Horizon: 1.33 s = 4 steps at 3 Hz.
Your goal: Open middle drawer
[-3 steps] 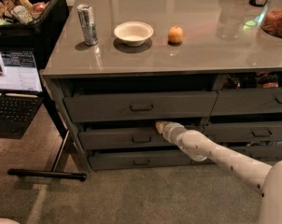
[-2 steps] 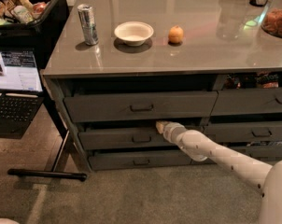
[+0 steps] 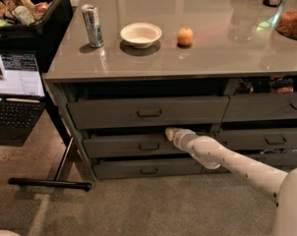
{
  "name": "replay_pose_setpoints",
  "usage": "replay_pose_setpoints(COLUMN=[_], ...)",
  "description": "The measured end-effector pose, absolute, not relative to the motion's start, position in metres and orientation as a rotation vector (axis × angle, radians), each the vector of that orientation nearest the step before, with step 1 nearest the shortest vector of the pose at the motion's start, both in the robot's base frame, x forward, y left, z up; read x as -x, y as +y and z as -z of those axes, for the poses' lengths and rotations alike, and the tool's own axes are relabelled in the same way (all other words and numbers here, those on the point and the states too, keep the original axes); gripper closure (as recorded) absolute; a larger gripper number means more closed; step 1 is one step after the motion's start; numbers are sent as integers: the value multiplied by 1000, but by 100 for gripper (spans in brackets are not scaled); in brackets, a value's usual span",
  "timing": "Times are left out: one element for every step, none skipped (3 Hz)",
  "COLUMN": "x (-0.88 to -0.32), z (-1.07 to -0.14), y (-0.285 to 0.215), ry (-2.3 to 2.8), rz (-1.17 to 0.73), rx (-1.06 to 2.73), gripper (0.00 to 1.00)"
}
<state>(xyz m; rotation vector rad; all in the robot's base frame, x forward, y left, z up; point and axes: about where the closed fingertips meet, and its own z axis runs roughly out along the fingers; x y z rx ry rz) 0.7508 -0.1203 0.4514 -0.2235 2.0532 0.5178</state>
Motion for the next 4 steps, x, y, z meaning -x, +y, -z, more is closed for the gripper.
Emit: replay_pose_setpoints(x=[-750,-748,-746,-747], z=[-451,-451,-451,-452], y=[-126,-131,-136,-135], ry=[2064,2073,2082,2082], rz=[-515,-510,-508,-509], rx=[226,228,229,229], gripper=[100,100,100,100])
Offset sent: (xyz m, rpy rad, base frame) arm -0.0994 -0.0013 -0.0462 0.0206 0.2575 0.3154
